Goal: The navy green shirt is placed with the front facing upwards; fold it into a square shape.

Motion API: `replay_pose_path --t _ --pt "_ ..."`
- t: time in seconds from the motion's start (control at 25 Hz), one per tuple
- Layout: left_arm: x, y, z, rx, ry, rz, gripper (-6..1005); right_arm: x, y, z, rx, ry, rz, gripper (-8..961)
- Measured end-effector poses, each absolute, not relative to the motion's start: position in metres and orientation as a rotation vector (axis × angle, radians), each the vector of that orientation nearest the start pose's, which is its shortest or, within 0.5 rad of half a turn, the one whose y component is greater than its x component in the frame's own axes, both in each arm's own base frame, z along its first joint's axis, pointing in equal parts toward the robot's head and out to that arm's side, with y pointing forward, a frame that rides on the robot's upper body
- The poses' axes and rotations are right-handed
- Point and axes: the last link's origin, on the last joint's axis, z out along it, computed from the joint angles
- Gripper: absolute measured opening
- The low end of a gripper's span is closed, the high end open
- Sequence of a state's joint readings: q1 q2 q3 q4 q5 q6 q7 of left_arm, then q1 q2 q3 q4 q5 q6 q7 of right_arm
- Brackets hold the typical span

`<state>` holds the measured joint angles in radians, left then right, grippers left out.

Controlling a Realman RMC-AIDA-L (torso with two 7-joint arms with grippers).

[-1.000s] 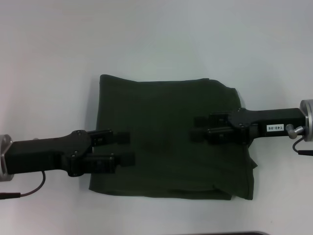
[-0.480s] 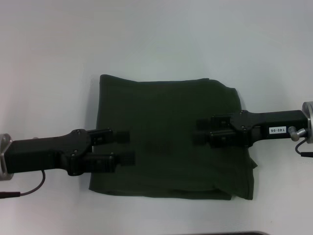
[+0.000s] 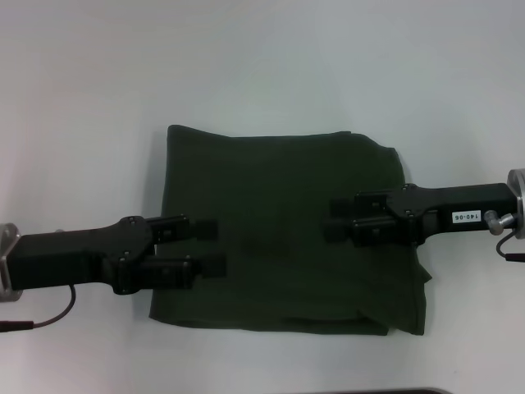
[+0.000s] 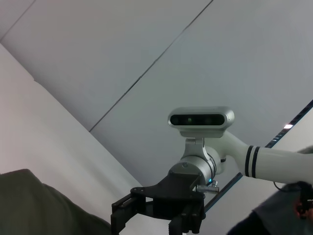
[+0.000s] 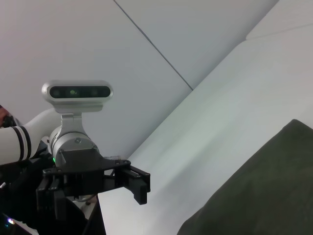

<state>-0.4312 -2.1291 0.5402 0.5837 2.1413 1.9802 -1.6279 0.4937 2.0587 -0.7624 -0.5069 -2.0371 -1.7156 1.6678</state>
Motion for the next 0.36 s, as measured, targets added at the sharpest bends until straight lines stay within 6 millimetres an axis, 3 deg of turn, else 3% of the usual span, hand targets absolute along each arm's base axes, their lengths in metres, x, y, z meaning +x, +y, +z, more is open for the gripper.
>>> replay_pose_path --t 0.36 --pt "-0.2633 0.2400 -0.0139 -2.894 -1.231 -1.100 888 0.2713 0.2790 -0.0254 -2.870 1.249 0.795 784"
